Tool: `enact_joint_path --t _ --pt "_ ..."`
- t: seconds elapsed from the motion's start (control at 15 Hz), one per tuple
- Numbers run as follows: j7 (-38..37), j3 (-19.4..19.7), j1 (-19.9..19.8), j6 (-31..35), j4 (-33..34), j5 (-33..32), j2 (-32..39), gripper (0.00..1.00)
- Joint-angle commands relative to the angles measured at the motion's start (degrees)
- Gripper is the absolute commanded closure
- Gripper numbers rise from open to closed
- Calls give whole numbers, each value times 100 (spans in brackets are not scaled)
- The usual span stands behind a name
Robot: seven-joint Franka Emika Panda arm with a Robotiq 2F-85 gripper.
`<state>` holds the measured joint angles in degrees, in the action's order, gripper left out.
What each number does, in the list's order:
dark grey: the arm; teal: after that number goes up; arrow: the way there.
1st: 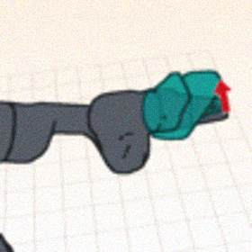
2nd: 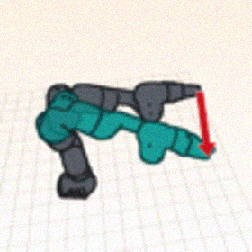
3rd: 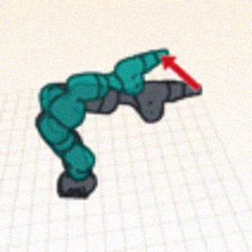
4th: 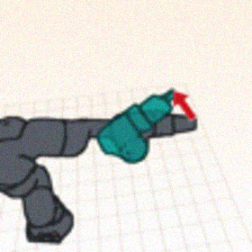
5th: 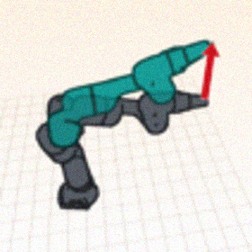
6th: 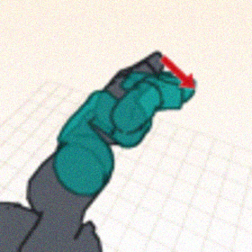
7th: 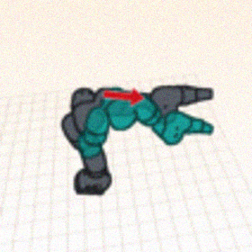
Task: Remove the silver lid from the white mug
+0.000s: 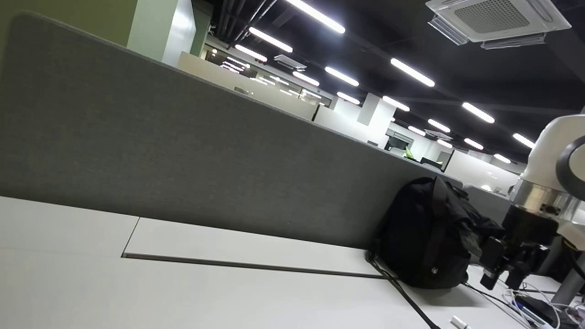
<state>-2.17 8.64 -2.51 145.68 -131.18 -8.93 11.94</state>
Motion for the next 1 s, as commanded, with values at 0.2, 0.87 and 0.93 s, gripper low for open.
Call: enact_joint_path --t 0.2,0.87,0.93 --pt "211 -100 -106 -243 -113 24 -287 0" --pt "256 -123 -125 -284 -11 -21 -120 0" --pt "256 -125 -125 -284 -11 -21 -118 0"
